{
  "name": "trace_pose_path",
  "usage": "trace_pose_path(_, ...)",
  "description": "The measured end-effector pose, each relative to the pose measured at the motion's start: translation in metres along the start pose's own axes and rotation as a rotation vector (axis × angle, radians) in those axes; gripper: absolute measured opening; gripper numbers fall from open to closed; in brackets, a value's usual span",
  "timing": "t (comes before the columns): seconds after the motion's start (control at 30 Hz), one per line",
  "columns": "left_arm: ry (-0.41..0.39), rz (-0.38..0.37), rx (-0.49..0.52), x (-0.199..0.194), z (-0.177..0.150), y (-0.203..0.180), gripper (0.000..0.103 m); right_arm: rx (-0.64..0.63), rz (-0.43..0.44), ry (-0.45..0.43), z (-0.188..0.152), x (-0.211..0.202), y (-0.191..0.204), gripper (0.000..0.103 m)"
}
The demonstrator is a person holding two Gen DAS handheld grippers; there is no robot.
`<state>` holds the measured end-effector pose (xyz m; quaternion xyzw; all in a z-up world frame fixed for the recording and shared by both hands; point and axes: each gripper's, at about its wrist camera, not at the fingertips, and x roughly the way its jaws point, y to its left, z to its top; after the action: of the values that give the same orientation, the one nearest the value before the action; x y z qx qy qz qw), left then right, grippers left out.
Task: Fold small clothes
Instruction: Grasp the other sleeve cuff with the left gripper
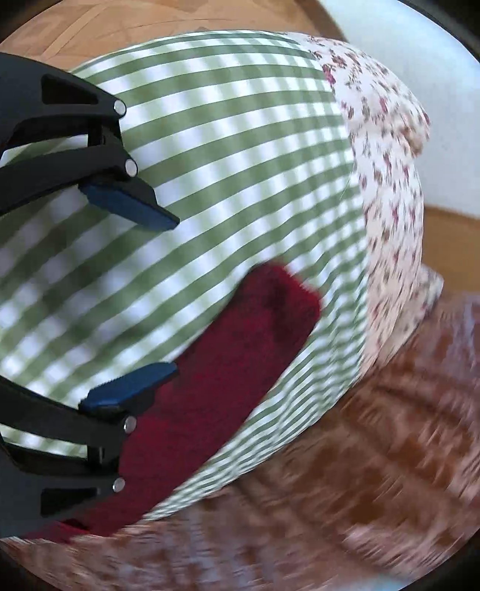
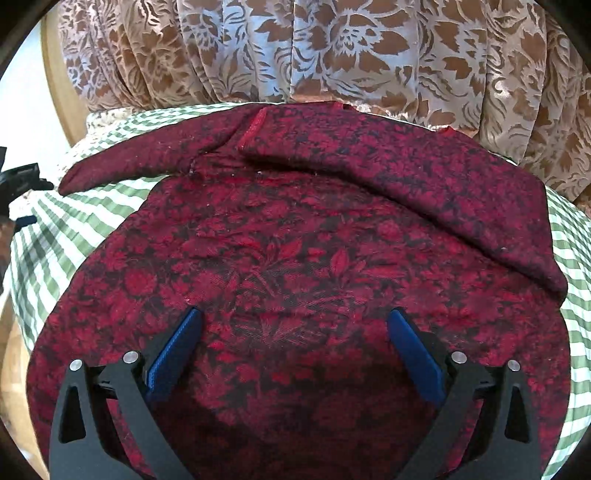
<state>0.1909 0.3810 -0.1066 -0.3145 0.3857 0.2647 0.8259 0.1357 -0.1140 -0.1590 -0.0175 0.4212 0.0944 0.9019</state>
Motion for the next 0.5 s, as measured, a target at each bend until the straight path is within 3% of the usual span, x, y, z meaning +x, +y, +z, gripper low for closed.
trace_pose_path(0.23,0.043,0.024,-0.057,0.053,0.039,0.0,0.058,0.01,0.011,-0.009,0.0,0.007,-0.003,0.1)
trace_pose_path(0.33,0.057,0.076,-0.04,0.075,0.047,-0.005,0.047,0.012,0.016,-0.015,-0.001,0.007,-0.003,0.1)
trace_pose_path(0.37,0.054,0.084,-0.025,0.077,0.049,-0.007,0.024,0.013,0.018,-0.017,-0.001,0.007,-0.003,0.1)
trace_pose_path(0.4,0.063,0.076,-0.011,0.079,0.05,-0.01,0.017,0.013,0.018,-0.018,-0.001,0.007,-0.004,0.1)
trace_pose_path(0.43,0.056,0.076,-0.005,0.077,0.052,-0.013,0.01,0.013,0.02,-0.019,-0.001,0.007,-0.004,0.1)
trace_pose_path(0.5,-0.003,0.039,0.051,0.056,0.052,-0.028,0.01,0.02,0.019,-0.024,-0.002,0.008,-0.004,0.1)
